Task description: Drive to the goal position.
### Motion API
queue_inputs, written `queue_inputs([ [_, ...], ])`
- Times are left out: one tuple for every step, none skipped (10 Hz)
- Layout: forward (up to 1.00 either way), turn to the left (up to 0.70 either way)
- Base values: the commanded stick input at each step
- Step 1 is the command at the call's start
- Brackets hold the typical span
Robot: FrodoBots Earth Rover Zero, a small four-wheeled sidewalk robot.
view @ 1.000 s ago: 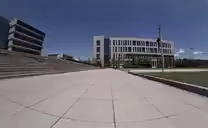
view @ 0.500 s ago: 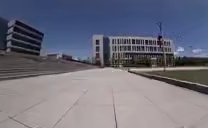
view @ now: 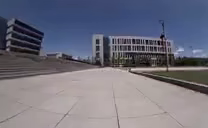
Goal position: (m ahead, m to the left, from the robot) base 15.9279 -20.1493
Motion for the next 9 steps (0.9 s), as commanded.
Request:
queue_inputs([
  [0.70, 0.00],
  [0.70, 0.00],
  [0.70, 0.00],
  [0.70, 0.00],
  [0.70, 0.00],
  [0.70, 0.00],
  [0.70, 0.00],
  [0.70, 0.00],
  [0.70, 0.00],
])
